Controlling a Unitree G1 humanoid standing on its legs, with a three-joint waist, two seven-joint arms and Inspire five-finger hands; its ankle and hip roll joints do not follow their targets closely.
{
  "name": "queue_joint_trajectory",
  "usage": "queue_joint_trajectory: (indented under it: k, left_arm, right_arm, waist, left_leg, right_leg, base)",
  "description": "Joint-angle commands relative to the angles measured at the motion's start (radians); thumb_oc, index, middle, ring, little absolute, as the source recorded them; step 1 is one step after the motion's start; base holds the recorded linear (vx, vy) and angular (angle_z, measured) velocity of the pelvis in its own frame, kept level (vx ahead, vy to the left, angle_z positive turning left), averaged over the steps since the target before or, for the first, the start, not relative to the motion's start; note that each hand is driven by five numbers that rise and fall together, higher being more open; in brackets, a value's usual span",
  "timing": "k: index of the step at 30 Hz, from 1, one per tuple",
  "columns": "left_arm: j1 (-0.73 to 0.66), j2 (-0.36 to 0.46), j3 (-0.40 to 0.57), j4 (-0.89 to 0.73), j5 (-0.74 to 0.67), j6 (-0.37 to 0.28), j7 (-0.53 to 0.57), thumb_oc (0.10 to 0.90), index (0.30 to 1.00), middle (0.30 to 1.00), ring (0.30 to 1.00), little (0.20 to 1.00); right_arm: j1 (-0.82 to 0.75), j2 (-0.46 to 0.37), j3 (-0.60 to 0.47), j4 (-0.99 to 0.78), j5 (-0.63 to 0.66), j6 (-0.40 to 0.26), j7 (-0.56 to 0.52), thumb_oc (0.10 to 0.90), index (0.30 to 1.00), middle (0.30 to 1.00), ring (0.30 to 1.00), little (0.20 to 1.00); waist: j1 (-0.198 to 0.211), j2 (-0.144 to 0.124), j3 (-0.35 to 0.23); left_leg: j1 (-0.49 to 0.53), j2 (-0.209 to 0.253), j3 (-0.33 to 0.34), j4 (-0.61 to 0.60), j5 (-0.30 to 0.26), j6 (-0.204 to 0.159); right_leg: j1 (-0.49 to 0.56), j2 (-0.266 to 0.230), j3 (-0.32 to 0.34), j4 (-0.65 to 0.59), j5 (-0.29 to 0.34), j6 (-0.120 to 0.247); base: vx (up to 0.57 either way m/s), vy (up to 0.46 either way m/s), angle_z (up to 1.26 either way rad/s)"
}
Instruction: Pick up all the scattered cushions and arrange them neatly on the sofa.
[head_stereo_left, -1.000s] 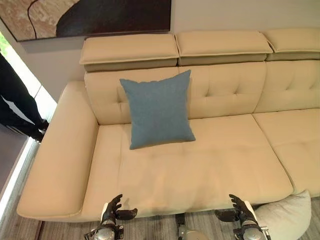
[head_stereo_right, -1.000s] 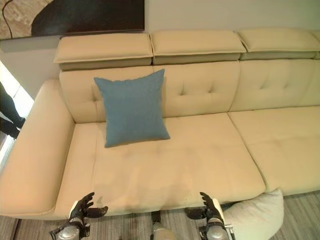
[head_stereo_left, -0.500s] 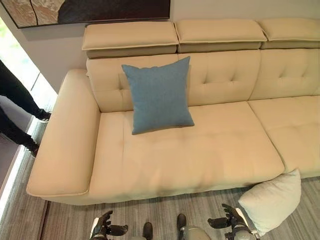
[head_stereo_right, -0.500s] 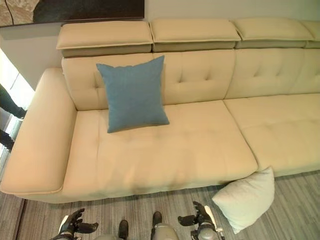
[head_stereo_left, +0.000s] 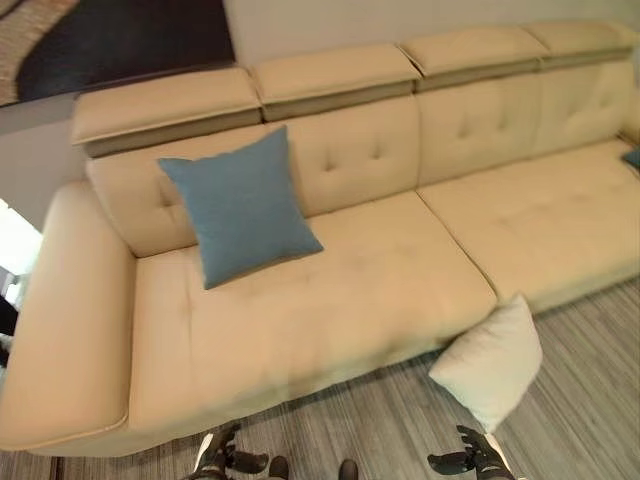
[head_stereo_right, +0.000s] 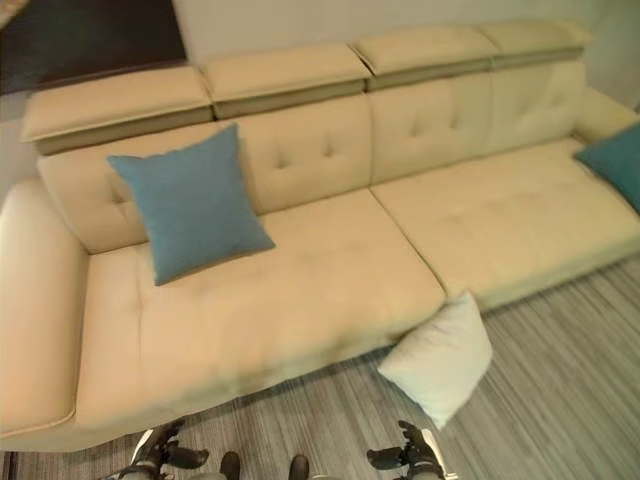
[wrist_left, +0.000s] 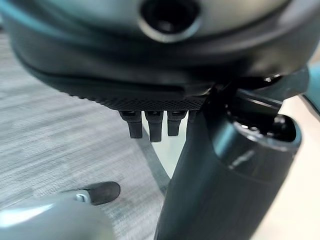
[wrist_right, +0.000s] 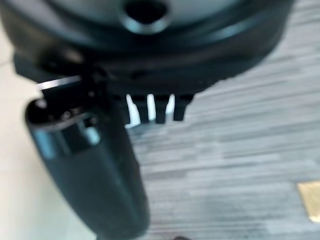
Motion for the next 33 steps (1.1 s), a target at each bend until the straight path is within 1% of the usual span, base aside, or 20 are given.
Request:
queue_joint_trajectory:
  k: [1,3,5,6,7,10,11,13,14,17,19,21,23,24,25,26,27,30,31,33]
  left_arm:
    - [-0.031,0.001,0.016,-0.03,-0.02,-0.052,0.01,0.8,0.9,0.9,0.9,0.9]
    - [-0.032,-0.003,0.011,-0.023,-0.015,-0.05,0.008,0.8,0.9,0.9,0.9,0.9]
    - [-0.034,0.0,0.012,-0.012,-0.005,-0.047,0.007,0.8,0.9,0.9,0.9,0.9]
    - [-0.031,0.004,0.015,-0.011,-0.006,-0.046,0.006,0.8,0.9,0.9,0.9,0.9]
    - [-0.031,0.004,0.015,-0.011,-0.006,-0.046,0.006,0.8,0.9,0.9,0.9,0.9]
    - [-0.039,0.019,0.015,-0.011,0.001,-0.049,0.012,0.8,0.9,0.9,0.9,0.9]
    - [-0.044,0.026,0.013,-0.012,0.003,-0.05,0.014,0.8,0.9,0.9,0.9,0.9]
    - [-0.041,0.036,0.014,-0.017,0.019,-0.046,0.009,0.8,0.9,0.9,0.9,0.9]
    - [-0.037,0.041,0.019,-0.016,0.024,-0.043,0.003,0.8,0.9,0.9,0.9,0.9]
    - [-0.032,0.044,0.022,-0.019,0.019,-0.044,0.0,0.8,0.9,0.9,0.9,0.9]
    - [-0.026,0.04,0.024,-0.023,0.011,-0.045,-0.002,0.8,0.9,0.9,0.9,0.9]
    - [-0.024,0.034,0.023,-0.023,0.009,-0.047,0.002,0.8,0.9,0.9,0.9,0.9]
    - [-0.028,0.033,0.024,-0.023,0.003,-0.049,0.005,0.8,0.9,0.9,0.9,0.9]
    - [-0.032,0.03,0.023,-0.03,-0.011,-0.05,0.004,0.8,0.9,0.9,0.9,0.9]
    - [-0.032,0.03,0.023,-0.03,-0.011,-0.05,0.004,0.8,0.9,0.9,0.9,0.9]
    - [-0.038,0.019,0.01,-0.03,-0.013,-0.048,0.002,0.8,0.9,0.9,0.9,0.9]
    - [-0.038,0.019,0.01,-0.03,-0.013,-0.048,0.002,0.8,0.9,0.9,0.9,0.9]
    - [-0.044,0.002,-0.012,-0.041,-0.014,-0.042,0.0,0.8,0.9,0.9,0.9,0.9]
    - [-0.048,-0.001,-0.019,-0.047,-0.013,-0.042,0.0,0.8,0.9,0.9,0.9,0.9]
    - [-0.05,-0.006,-0.032,-0.054,-0.015,-0.043,0.0,0.8,0.9,0.9,0.9,0.9]
  right_arm:
    - [-0.03,-0.003,-0.002,0.016,0.022,-0.016,-0.035,0.8,0.9,0.9,0.9,0.9]
    - [-0.025,-0.008,-0.006,0.024,0.023,-0.014,-0.037,0.8,0.9,0.9,0.9,0.9]
    - [-0.022,-0.005,-0.01,0.023,0.024,-0.009,-0.036,0.8,0.9,0.9,0.9,0.9]
    - [-0.015,-0.001,-0.015,0.023,0.03,-0.006,-0.038,0.8,0.9,0.9,0.9,0.9]
    - [-0.015,-0.001,-0.015,0.022,0.03,-0.006,-0.038,0.8,0.9,0.9,0.9,0.9]
    - [-0.022,0.002,-0.012,0.016,0.029,0.002,-0.041,0.8,0.9,0.9,0.9,0.9]
    - [-0.027,0.001,-0.008,0.014,0.024,0.002,-0.043,0.8,0.9,0.9,0.9,0.9]
    - [-0.026,-0.001,-0.003,0.011,0.004,-0.001,-0.045,0.8,0.9,0.9,0.9,0.9]
    - [-0.025,-0.005,0.003,0.015,-0.008,-0.002,-0.043,0.8,0.9,0.9,0.9,0.9]
    - [-0.022,-0.013,-0.003,0.018,-0.008,-0.001,-0.039,0.8,0.9,0.9,0.9,0.9]
    - [-0.017,-0.016,-0.01,0.026,-0.006,0.0,-0.04,0.8,0.9,0.9,0.9,0.9]
    - [-0.01,-0.013,-0.006,0.033,-0.01,0.003,-0.043,0.8,0.9,0.9,0.9,0.9]
    - [-0.015,-0.011,0.0,0.035,-0.009,0.002,-0.045,0.8,0.9,0.9,0.9,0.9]
    - [-0.014,-0.008,0.003,0.034,-0.005,0.003,-0.044,0.8,0.9,0.9,0.9,0.9]
    - [-0.014,-0.008,0.003,0.034,-0.005,0.003,-0.044,0.8,0.9,0.9,0.9,0.9]
    - [-0.011,-0.013,0.001,0.027,0.003,0.0,-0.046,0.8,0.9,0.9,0.9,0.9]
    - [-0.011,-0.013,0.001,0.027,0.003,0.0,-0.046,0.8,0.9,0.9,0.9,0.9]
    - [0.004,-0.019,-0.015,0.033,0.014,0.001,-0.056,0.8,0.9,0.9,0.9,0.9]
    - [0.011,-0.017,-0.018,0.034,0.018,0.001,-0.06,0.8,0.9,0.9,0.9,0.9]
    - [0.025,-0.016,-0.026,0.041,0.024,0.002,-0.065,0.8,0.9,0.9,0.9,0.9]
  waist:
    - [0.032,-0.023,0.007]
    - [0.031,-0.01,-0.005]
    - [0.019,-0.009,-0.012]
    - [0.01,-0.012,-0.014]
    - [0.012,-0.012,-0.014]
    - [0.012,-0.019,0.0]
    - [0.021,-0.019,0.015]
    - [0.043,-0.01,0.027]
    - [0.045,-0.003,0.025]
    - [0.05,0.004,0.024]
    - [0.07,0.009,0.013]
    - [0.09,-0.008,-0.004]
    - [0.09,-0.011,-0.005]
    - [0.085,-0.012,0.002]
    - [0.085,-0.012,0.002]
    - [0.071,-0.011,0.019]
    - [0.071,-0.011,0.019]
    - [0.06,-0.015,0.036]
    - [0.061,-0.018,0.04]
    - [0.065,-0.025,0.043]
  left_leg:
    - [-0.039,-0.078,-0.052,0.101,-0.125,0.017]
    - [-0.008,-0.094,-0.102,0.069,-0.141,0.031]
    - [0.008,-0.084,-0.071,0.04,-0.139,0.043]
    - [0.014,-0.077,-0.035,0.006,-0.133,0.054]
    - [0.015,-0.077,-0.033,0.004,-0.133,0.054]
    - [0.006,-0.067,0.01,-0.028,-0.115,0.067]
    - [-0.001,-0.058,0.029,-0.029,-0.109,0.069]
    - [-0.011,-0.028,0.072,-0.043,-0.094,0.066]
    - [-0.01,-0.01,0.096,-0.052,-0.081,0.068]
    - [0.002,0.003,0.12,-0.06,-0.075,0.071]
    - [0.002,0.018,0.148,-0.066,-0.071,0.066]
    - [0.0,0.022,0.178,-0.055,-0.077,0.052]
    - [-0.002,0.033,0.187,-0.042,-0.079,0.044]
    - [-0.002,0.049,0.192,0.004,-0.096,0.036]
    - [-0.002,0.049,0.192,0.004,-0.096,0.036]
    - [-0.011,0.061,0.196,0.085,-0.12,0.026]
    - [-0.012,0.061,0.196,0.088,-0.122,0.026]
    - [-0.051,0.067,0.192,0.215,-0.115,0.015]
    - [-0.064,0.057,0.178,0.246,-0.106,0.015]
    - [-0.1,0.002,0.13,0.274,-0.125,0.022]
  right_leg:
    - [0.053,-0.06,0.04,-0.028,-0.023,0.139]
    - [0.031,-0.047,0.104,-0.03,-0.007,0.148]
    - [0.004,-0.045,0.137,-0.035,0.021,0.164]
    - [-0.029,-0.042,0.158,-0.044,0.05,0.182]
    - [-0.029,-0.042,0.16,-0.044,0.051,0.182]
    - [-0.094,-0.044,0.154,-0.037,0.084,0.207]
    - [-0.12,-0.05,0.104,-0.014,0.082,0.212]
    - [-0.123,-0.096,-0.083,0.03,0.038,0.195]
    - [-0.109,-0.113,-0.141,0.07,0.005,0.177]
    - [-0.078,-0.117,-0.134,0.11,-0.021,0.172]
    - [-0.036,-0.142,-0.171,0.124,-0.038,0.174]
    - [0.016,-0.153,-0.2,0.061,-0.041,0.181]
    - [0.011,-0.149,-0.195,0.055,-0.037,0.181]
    - [0.015,-0.133,-0.173,0.048,-0.041,0.17]
    - [0.015,-0.133,-0.173,0.048,-0.041,0.17]
    - [0.029,-0.117,-0.163,0.045,-0.067,0.149]
    - [0.029,-0.116,-0.163,0.045,-0.067,0.148]
    - [0.048,-0.11,-0.156,0.048,-0.079,0.129]
    - [0.053,-0.109,-0.151,0.05,-0.08,0.122]
    - [0.069,-0.1,-0.138,0.043,-0.081,0.118]
  base:
    - [-0.02,0.082,-1.41]
    - [-0.04,0.145,-1.21]
    - [-0.1,0.181,-0.53]
    - [-0.11,0.128,-0.95]
    - [-0.14,0.111,-1.25]
    - [-0.19,0.048,-1.27]
    - [-0.17,-0.041,-0.78]
    - [-0.2,-0.072,-0.79]
    - [-0.15,-0.088,-1.08]
    - [-0.09,-0.07,-0.77]
    - [-0.1,-0.155,-0.55]
    - [0.01,-0.265,-0.71]
    - [0.05,-0.289,-0.55]
    - [0.06,-0.296,-0.25]
    - [0.05,-0.334,-0.38]
    - [0.0,-0.156,-0.4]
    - [0.01,-0.212,-0.33]
    - [0.03,-0.14,-0.18]
    - [0.05,-0.14,-0.11]
    - [0.09,-0.136,-0.02]
